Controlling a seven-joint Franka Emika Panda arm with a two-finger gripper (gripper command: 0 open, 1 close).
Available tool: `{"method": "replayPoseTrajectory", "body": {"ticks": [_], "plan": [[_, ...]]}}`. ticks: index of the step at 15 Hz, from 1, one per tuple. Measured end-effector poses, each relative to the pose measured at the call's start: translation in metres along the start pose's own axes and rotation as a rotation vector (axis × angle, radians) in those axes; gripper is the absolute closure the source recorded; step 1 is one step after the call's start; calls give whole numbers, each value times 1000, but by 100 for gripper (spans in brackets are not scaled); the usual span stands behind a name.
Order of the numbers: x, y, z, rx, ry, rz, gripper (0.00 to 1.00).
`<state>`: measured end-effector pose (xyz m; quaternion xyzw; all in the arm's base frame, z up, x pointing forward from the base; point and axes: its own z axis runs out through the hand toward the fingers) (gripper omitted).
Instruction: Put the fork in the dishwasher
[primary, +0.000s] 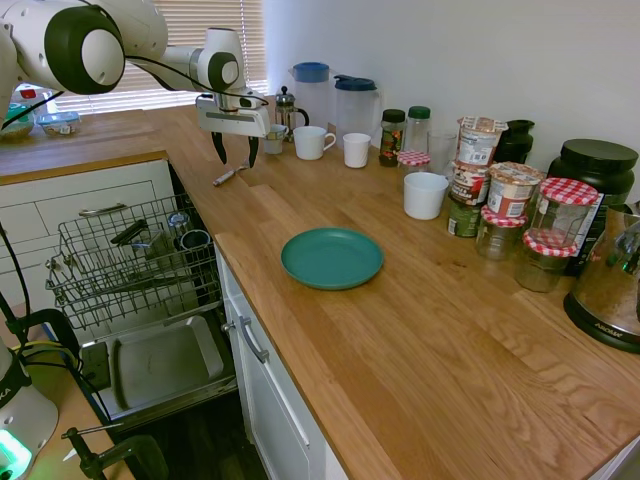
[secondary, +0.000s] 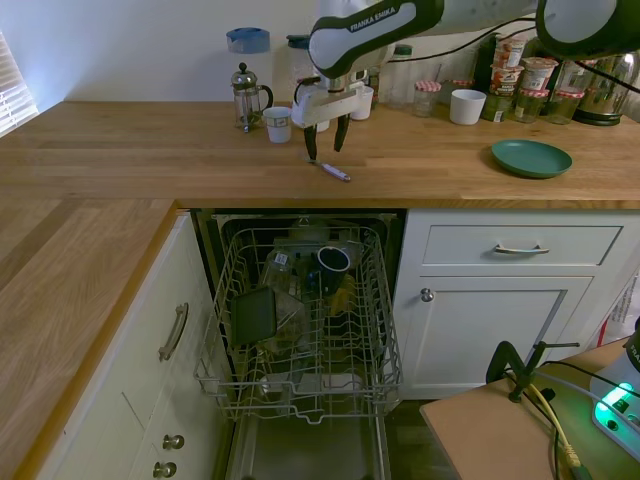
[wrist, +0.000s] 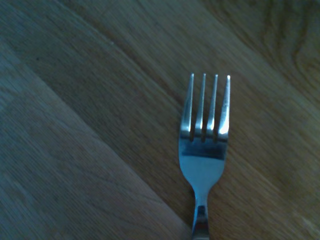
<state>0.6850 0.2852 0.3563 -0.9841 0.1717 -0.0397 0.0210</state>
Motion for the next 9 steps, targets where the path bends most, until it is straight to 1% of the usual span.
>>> {"method": "replayPoseTrajectory", "body": {"ticks": [6, 7, 9], "plan": [[0, 2, 14, -22, -18, 3, 0], [0, 2, 16, -26, -18, 4, 100], [-2, 1, 18, -33, -16, 2, 100]]}}
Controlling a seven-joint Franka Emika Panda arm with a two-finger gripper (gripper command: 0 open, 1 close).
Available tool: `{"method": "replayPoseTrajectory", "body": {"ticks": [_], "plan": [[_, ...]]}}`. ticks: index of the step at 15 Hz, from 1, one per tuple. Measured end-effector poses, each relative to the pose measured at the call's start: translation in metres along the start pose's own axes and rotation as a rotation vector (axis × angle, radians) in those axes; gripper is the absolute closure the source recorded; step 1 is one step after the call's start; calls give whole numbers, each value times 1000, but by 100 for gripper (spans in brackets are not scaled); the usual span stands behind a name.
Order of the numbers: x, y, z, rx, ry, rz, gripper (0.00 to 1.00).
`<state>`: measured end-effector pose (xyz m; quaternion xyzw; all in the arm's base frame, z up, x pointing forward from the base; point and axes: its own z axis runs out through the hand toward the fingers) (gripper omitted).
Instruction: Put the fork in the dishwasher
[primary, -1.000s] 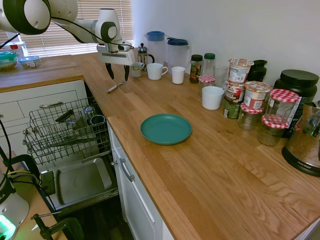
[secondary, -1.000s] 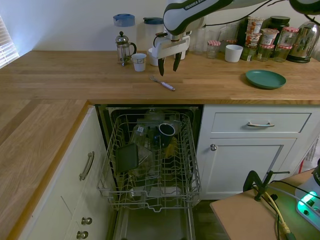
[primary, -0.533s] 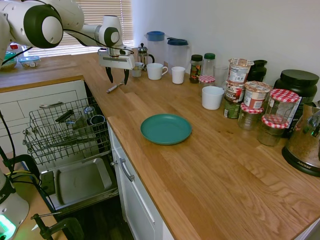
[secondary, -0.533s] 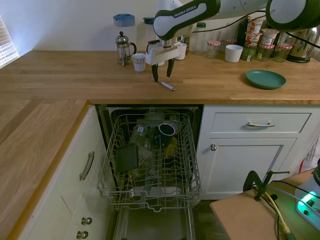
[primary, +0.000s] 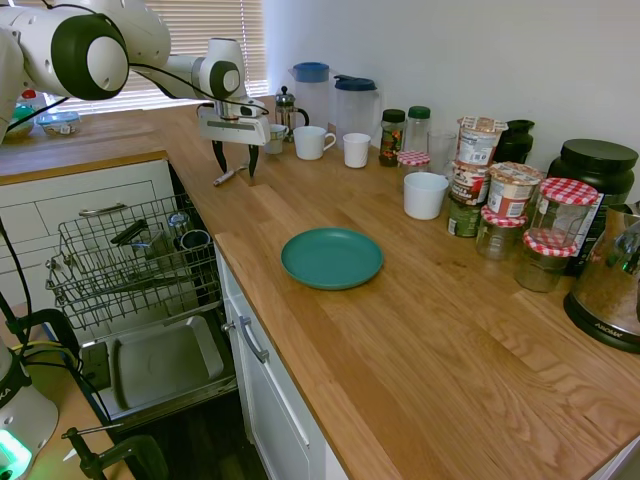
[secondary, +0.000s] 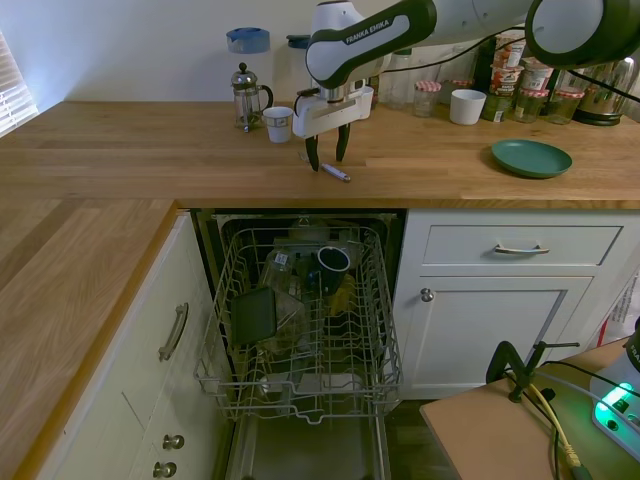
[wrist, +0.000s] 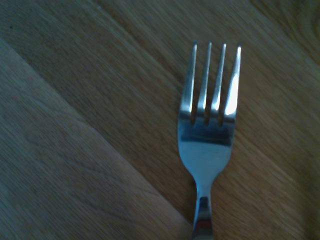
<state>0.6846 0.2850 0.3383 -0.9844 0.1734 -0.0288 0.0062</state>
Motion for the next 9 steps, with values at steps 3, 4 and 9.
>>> {"method": "replayPoseTrajectory", "body": {"ticks": [3, 4, 9], "plan": [[-1, -2, 1, -7, 5, 7, 100], [-2, -2, 1, -10, 8, 13, 100], [-3, -10, 1, -26, 12, 54, 100]]}}
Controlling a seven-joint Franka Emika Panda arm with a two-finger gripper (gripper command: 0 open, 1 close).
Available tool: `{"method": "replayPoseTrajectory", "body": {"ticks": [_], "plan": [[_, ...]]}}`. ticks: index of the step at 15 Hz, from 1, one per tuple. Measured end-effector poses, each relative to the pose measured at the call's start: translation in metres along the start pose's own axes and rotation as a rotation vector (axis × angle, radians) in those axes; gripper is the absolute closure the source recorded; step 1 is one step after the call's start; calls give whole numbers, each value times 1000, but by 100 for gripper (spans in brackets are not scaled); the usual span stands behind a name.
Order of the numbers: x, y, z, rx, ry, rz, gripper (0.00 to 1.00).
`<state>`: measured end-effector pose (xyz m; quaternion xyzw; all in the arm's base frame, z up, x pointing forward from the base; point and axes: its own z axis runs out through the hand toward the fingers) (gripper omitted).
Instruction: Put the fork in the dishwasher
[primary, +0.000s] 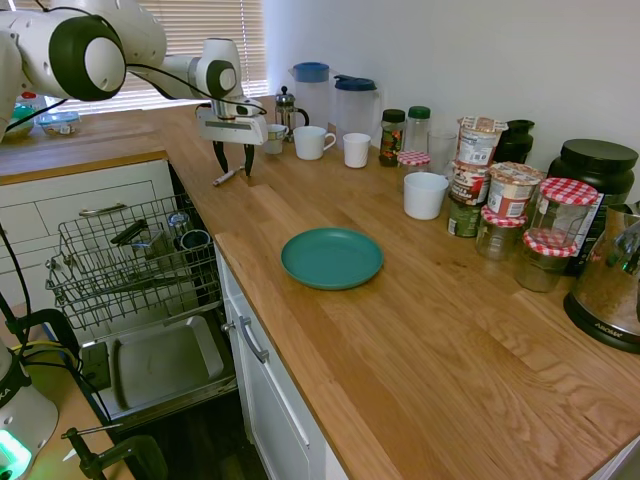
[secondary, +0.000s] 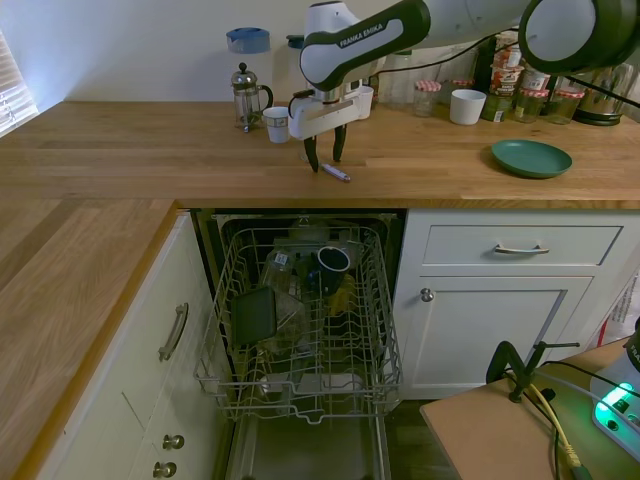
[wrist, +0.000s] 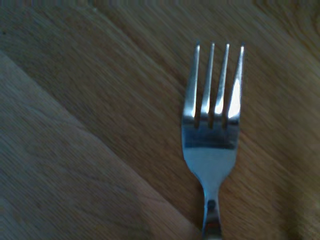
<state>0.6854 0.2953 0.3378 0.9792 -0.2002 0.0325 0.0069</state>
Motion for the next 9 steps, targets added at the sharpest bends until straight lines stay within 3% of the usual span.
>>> {"method": "replayPoseTrajectory", "body": {"ticks": [9], "plan": [[8, 4, 1, -12, 1, 21, 100]]}}
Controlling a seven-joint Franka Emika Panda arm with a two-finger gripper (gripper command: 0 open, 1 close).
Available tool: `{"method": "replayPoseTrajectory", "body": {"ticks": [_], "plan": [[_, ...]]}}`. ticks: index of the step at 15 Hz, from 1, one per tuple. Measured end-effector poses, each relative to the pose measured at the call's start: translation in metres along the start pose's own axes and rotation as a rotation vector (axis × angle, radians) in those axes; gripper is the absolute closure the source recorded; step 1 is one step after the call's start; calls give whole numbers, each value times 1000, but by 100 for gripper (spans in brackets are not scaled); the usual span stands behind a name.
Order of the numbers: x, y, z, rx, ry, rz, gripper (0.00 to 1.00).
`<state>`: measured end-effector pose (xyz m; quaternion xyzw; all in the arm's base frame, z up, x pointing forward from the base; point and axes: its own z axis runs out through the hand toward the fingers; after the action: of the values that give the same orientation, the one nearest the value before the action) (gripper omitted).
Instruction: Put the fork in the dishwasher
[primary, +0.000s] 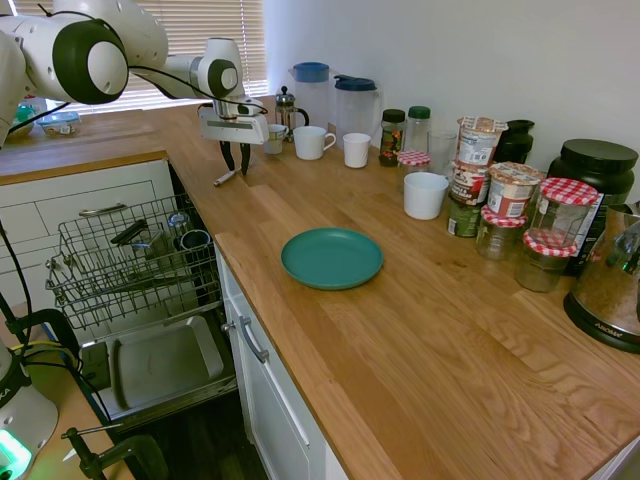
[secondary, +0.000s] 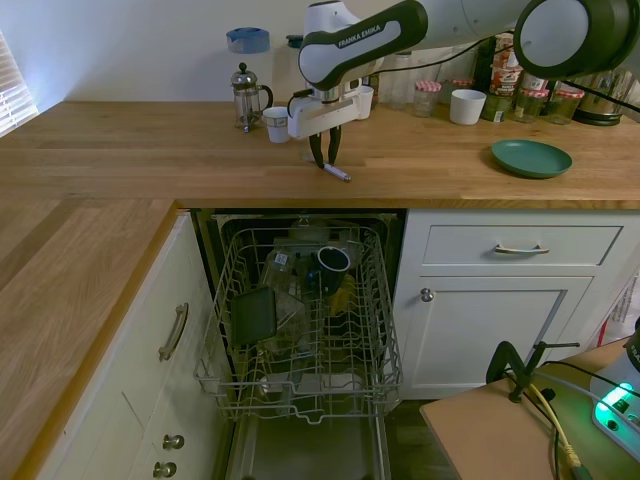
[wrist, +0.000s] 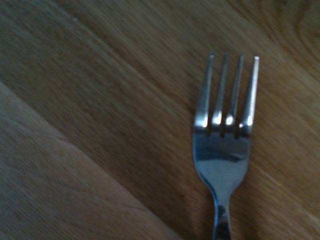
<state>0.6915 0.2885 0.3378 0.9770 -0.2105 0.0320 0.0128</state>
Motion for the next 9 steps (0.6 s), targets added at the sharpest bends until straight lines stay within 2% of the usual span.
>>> {"method": "replayPoseTrajectory", "body": {"ticks": [5, 9], "plan": [[16, 16, 1, 15, -27, 53, 100], [31, 35, 0, 1, -52, 178, 100]]}}
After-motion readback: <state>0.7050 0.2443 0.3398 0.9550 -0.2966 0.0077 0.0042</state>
